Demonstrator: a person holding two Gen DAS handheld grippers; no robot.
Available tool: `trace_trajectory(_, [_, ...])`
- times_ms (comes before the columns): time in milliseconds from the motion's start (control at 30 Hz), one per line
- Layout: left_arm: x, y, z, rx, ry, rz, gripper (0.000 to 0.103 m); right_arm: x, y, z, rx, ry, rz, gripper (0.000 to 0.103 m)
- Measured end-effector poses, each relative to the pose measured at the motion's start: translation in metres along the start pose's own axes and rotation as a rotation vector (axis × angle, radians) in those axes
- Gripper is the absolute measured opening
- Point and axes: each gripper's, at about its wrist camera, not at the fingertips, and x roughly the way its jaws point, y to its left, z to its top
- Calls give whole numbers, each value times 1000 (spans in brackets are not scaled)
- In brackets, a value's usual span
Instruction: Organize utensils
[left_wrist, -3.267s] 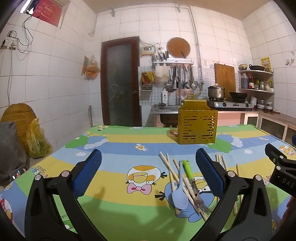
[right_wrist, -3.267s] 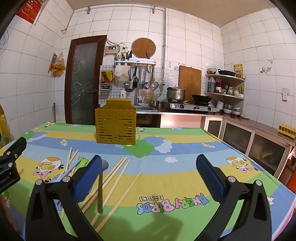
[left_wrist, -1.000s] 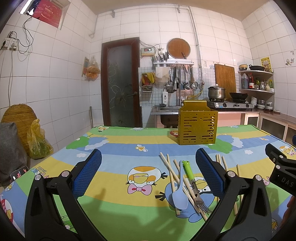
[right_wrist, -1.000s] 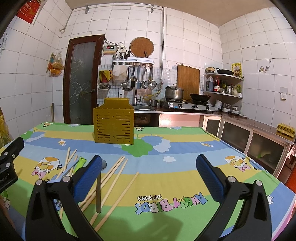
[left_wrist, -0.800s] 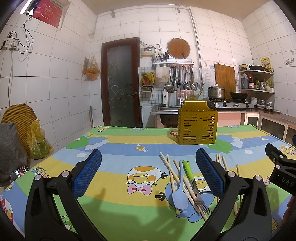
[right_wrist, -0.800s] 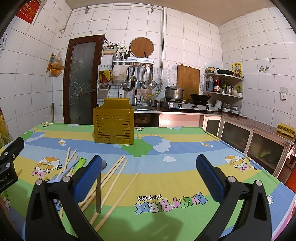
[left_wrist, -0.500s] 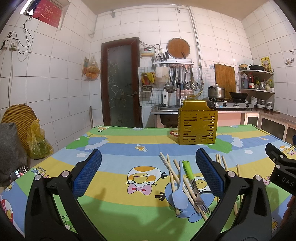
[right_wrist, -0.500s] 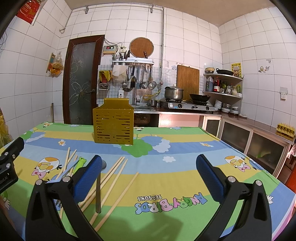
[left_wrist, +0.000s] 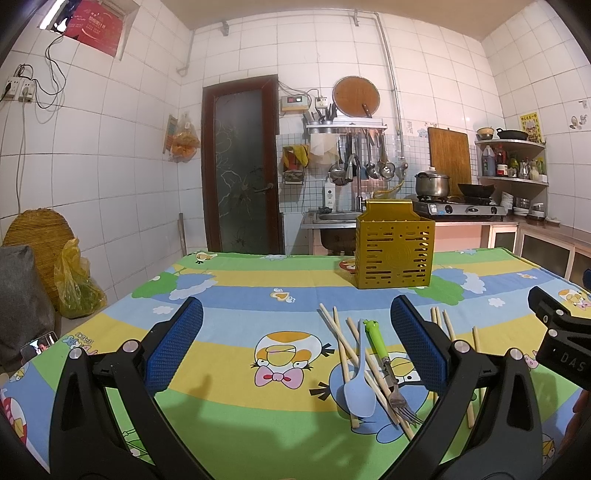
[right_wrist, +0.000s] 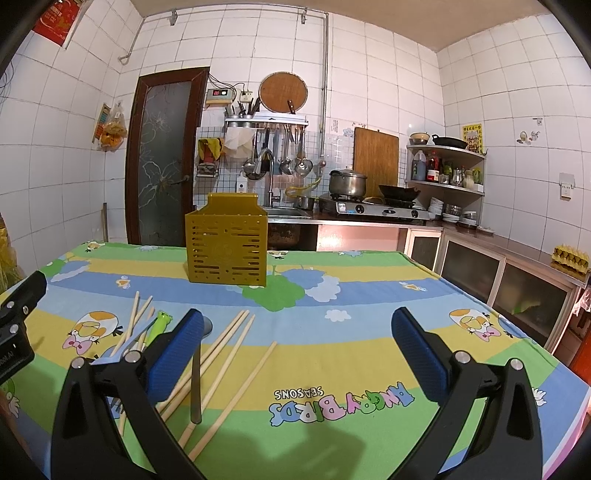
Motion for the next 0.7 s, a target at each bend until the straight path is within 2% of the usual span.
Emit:
trace_trajectory(333, [3, 0, -1, 4, 6, 8, 98, 4, 7, -1, -18, 14, 3, 99])
trace_trajectory(700, [22, -8, -6, 27, 90, -2, 98, 13, 4, -2, 5, 61, 19, 99])
